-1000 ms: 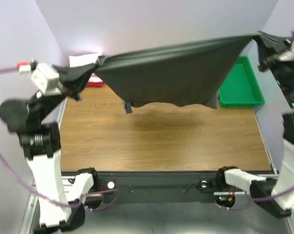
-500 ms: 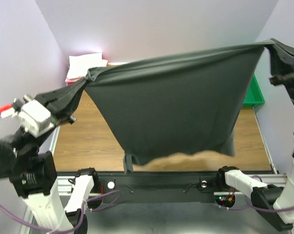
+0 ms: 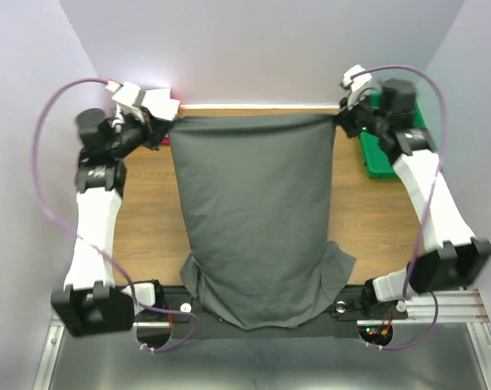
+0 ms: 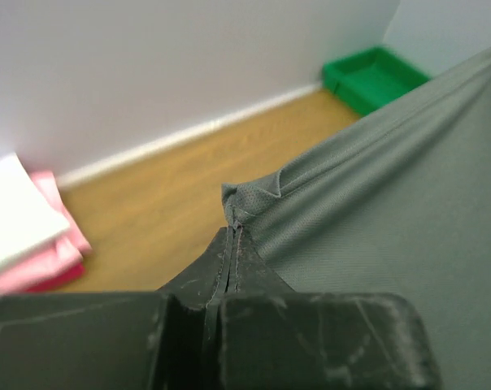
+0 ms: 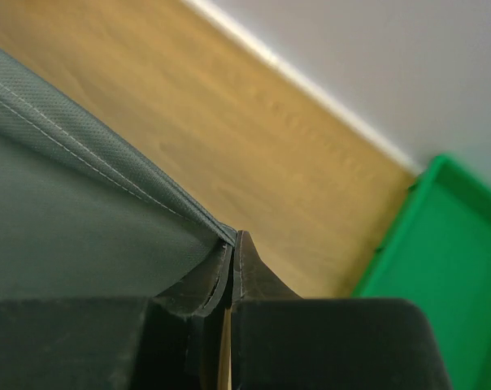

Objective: Fold and stack the t-shirts
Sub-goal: Flatten the tshirt out

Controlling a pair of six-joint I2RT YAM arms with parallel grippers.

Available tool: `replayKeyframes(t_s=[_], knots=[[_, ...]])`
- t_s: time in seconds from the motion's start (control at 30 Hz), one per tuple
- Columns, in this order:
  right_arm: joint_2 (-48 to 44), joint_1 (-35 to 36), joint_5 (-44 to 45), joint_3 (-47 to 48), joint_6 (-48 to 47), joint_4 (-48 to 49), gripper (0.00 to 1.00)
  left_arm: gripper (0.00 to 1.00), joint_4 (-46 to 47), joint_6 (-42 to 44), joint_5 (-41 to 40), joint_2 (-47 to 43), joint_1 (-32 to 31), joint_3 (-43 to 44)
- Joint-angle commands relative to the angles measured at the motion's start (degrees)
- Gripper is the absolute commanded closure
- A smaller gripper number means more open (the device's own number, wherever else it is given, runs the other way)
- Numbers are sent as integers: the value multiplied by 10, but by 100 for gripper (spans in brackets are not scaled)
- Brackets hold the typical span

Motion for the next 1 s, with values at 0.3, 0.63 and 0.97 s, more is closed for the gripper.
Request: replayKeyframes(t_s=[0.3,0.63,0.97], knots=[[399,-4,69,86,-8,136,98,100,59,75,-133,516,-88,233],[405,-11,144,124,39,120,5,12,-74,75,-163,686,-76,554],[244,0,-19,-79,-5,-81,28,36,-104,175,-141,365,-73,159]])
